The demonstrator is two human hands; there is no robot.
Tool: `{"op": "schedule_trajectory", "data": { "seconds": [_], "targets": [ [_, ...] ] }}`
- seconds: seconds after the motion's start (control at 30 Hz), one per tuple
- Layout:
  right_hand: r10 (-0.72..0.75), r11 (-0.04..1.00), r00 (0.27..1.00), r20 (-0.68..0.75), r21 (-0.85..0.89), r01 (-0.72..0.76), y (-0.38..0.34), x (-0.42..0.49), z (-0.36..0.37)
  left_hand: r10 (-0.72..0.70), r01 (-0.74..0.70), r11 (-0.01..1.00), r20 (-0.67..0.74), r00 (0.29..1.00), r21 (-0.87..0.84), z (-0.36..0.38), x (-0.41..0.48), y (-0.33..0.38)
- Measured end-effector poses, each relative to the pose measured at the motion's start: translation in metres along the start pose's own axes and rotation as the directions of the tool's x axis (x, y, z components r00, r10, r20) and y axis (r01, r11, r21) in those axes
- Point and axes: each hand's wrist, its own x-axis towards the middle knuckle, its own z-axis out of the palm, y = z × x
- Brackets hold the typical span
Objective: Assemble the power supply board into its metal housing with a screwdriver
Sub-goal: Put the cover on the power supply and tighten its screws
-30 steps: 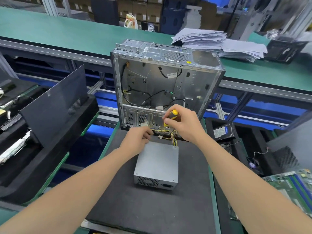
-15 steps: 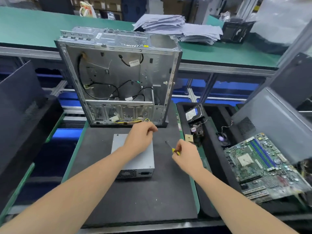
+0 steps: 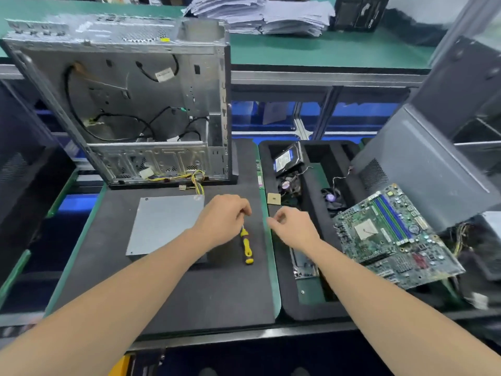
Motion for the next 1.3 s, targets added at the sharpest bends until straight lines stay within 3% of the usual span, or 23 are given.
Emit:
{"op": "schedule_trajectory", "data": {
  "seconds": [0.17, 0.33, 0.43, 0.5, 0.67, 0.73, 0.9, 1.3],
  "targets": [
    [-0.025, 0.99, 1.0, 0.008, -0.139, 0.026, 0.07, 0.015, -0.06, 0.054, -0.056, 0.998, 0.057, 0.997, 0.036, 0.045, 0.011, 0.039],
    [-0.171, 0.964, 0.972, 0.161, -0.179, 0.199, 0.104, 0.021, -0.076, 0.087, -0.086, 0.991, 0.001, 0.996, 0.099, 0.089, 0.015, 0.052],
    [-0.294, 0.902, 0.906, 0.305, -0.225, 0.369, 0.104, 0.026, -0.069, 0.065, -0.061, 0.965, -0.009, 0.998, 0.254, 0.104, 0.008, 0.041],
    [-0.329, 0.845, 0.849, 0.413, -0.272, 0.46, 0.097, 0.03, -0.059, 0.023, -0.018, 0.968, -0.018, 1.0, 0.251, 0.11, 0.004, 0.035],
    [-0.217, 0.732, 0.752, 0.623, -0.405, 0.547, 0.08, 0.037, -0.013, -0.011, 0.018, 0.973, -0.029, 1.0, 0.231, 0.115, 0.007, 0.033],
    [-0.163, 0.693, 0.774, 0.612, -0.487, 0.531, 0.078, 0.04, 0.006, -0.011, 0.02, 0.974, -0.044, 0.999, 0.227, 0.115, 0.006, 0.032],
    [-0.084, 0.716, 0.82, 0.567, -0.538, 0.445, 0.088, 0.051, 0.025, -0.02, 0.03, 0.982, -0.052, 0.998, 0.187, 0.115, 0.008, 0.031],
    [-0.049, 0.841, 0.9, 0.434, -0.467, 0.271, 0.093, 0.064, 0.025, -0.031, 0.041, 0.989, -0.069, 0.997, 0.143, 0.117, 0.008, 0.028]
  ]
}}
